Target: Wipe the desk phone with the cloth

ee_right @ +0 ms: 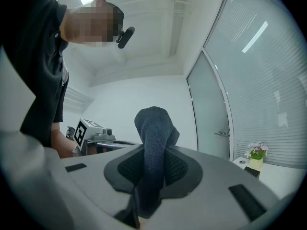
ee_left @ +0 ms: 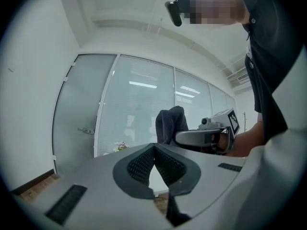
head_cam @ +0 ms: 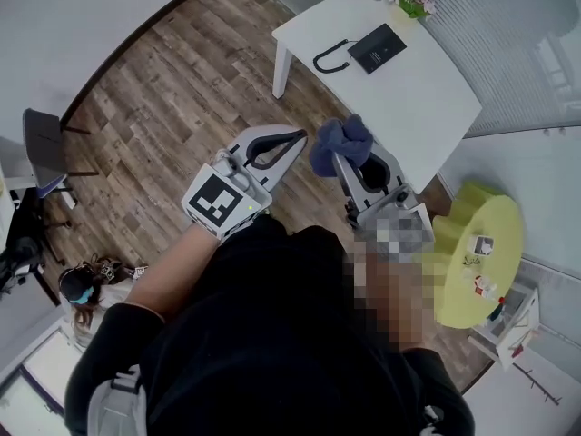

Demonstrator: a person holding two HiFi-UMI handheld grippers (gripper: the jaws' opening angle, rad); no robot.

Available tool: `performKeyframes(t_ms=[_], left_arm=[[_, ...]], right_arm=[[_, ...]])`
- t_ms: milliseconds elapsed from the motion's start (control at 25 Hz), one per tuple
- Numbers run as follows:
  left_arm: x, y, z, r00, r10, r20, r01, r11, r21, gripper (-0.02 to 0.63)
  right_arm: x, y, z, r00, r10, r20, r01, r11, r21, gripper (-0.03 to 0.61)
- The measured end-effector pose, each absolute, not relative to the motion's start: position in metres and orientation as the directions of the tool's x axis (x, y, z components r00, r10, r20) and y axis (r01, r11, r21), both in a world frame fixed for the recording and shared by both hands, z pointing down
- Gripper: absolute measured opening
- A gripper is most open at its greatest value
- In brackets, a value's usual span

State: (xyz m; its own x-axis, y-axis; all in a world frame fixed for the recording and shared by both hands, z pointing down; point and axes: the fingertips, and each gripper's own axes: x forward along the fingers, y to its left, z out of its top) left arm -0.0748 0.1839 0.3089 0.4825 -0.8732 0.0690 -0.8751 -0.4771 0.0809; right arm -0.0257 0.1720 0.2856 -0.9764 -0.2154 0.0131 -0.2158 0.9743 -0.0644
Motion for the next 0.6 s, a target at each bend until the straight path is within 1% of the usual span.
performKeyframes(t_ms=[160, 360, 520, 600], left_arm=[[-0.083, 0.169, 0.312, 0.49, -0.868, 0.085, -0.871, -0.484, 0.083, 0.009], [-0.083, 0.138, 0.317, 0.483, -0.874, 0.041, -0.873, -0.479, 0.091, 0.009], [-0.082, 0.119, 0.318, 0.496, -0.865, 0.07, -0.868, -0.492, 0.068, 0.009], [-0.086, 0.106, 0.316, 0.486, -0.872, 0.062, -0.874, -0.482, 0.064, 0.009]], right_arm=[[-0.027, 0.16, 0.29, -0.969, -0.247, 0.029, -0.248, 0.966, -0.068, 0.089], [-0.022, 0.13, 0.293, -0.96, -0.278, 0.033, -0.28, 0.957, -0.072, 0.089], [-0.022, 0.105, 0.299, -0.958, -0.285, 0.028, -0.286, 0.954, -0.085, 0.089], [-0.027, 0.091, 0.298, -0.96, -0.278, 0.019, -0.278, 0.958, -0.074, 0.089]])
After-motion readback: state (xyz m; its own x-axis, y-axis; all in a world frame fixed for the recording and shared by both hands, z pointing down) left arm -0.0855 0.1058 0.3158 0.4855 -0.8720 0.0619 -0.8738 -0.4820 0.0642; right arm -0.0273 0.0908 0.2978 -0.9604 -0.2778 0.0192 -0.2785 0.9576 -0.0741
